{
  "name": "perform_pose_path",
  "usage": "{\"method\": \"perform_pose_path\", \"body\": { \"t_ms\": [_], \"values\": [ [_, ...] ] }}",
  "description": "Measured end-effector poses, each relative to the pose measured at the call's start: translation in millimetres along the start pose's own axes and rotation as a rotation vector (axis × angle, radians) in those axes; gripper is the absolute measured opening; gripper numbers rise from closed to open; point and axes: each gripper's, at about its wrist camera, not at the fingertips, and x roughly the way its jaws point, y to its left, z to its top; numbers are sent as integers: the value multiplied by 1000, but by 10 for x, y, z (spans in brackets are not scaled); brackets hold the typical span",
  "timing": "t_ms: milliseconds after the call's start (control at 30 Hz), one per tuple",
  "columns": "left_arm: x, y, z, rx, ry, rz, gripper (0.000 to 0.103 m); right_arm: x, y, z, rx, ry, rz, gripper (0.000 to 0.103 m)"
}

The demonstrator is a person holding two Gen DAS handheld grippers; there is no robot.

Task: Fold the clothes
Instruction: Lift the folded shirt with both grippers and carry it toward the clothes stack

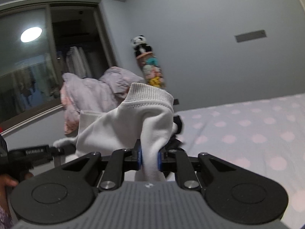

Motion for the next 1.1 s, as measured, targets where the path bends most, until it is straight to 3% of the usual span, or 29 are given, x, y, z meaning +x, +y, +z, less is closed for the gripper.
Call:
{"method": "perform_pose_path", "body": {
  "t_ms": [267, 533, 833, 1100],
  "values": [
    [160, 45, 1077, 121, -61, 122, 19, 624, 666, 757, -141, -36, 68, 17],
    [830, 95, 1785, 249, -73, 226, 19, 1660, 854, 1364, -235, -41, 39, 17],
    [2128, 397, 1690, 330, 18, 319, 20, 3100, 492, 1322, -362, 37, -22, 17],
    [3256, 618, 1395, 408, 131, 337, 21, 4178, -78, 1077, -375, 150, -66, 17]
  ]
}}
